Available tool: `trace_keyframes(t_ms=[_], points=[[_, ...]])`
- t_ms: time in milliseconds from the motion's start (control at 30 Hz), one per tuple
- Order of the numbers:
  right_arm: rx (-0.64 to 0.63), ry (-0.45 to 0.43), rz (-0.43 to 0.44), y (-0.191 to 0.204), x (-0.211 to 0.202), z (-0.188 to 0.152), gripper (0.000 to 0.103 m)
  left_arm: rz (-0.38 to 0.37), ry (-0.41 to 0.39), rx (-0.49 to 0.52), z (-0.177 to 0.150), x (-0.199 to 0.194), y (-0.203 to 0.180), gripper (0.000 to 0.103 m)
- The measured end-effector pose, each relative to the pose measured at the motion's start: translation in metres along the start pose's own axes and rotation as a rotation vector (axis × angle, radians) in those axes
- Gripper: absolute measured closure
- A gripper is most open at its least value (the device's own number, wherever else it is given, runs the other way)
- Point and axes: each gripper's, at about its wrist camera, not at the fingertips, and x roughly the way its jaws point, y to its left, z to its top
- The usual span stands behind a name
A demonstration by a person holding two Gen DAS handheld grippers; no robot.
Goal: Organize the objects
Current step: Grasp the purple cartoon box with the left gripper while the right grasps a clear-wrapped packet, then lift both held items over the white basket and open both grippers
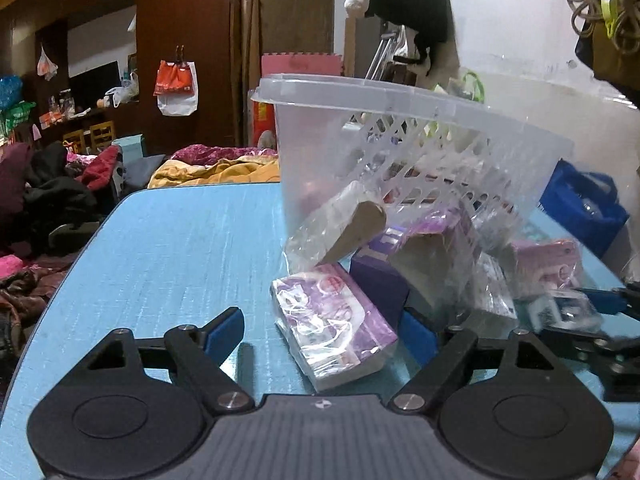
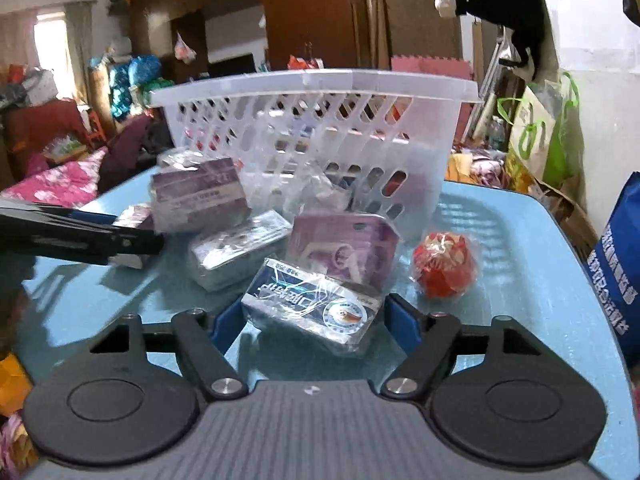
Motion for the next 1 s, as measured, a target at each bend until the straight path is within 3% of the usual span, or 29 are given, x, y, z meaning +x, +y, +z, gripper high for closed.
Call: trace_keyframes(t_ms=[33, 67, 100, 233, 633, 1000], points=[[-0.003, -0.008, 0.007, 0.002, -0.004, -0.002, 0.025, 0.006, 0.003, 0.006, -0.001, 0.0, -0.001, 0.017], [-0.01, -0.016, 0.015, 0.003, -0.009, -0.005, 0.025, 0.009, 0.004, 0.011, -0.001, 0.0, -0.002, 0.026], [-0.014, -0.021, 0.024, 0.004, -0.013, -0.007, 0.025, 0.006, 0.003, 0.016, -0.002, 0.0, -0.002, 0.043], [-0.032, -0.038, 0.042, 0.007, -0.023, -0.01, 0.025, 0.012, -0.02, 0.032, -0.004, -0.005, -0.005, 0.044], [-0.093, -0.106, 0.048, 0.006, -0.036, -0.015, 0.025, -0.092, -0.303, 0.059, -0.037, -0.068, -0.013, 0.046], [-0.092, -0.165, 0.051, 0.002, -0.045, -0.014, 0.026, -0.139, -0.331, 0.09, -0.036, -0.077, -0.025, 0.046]])
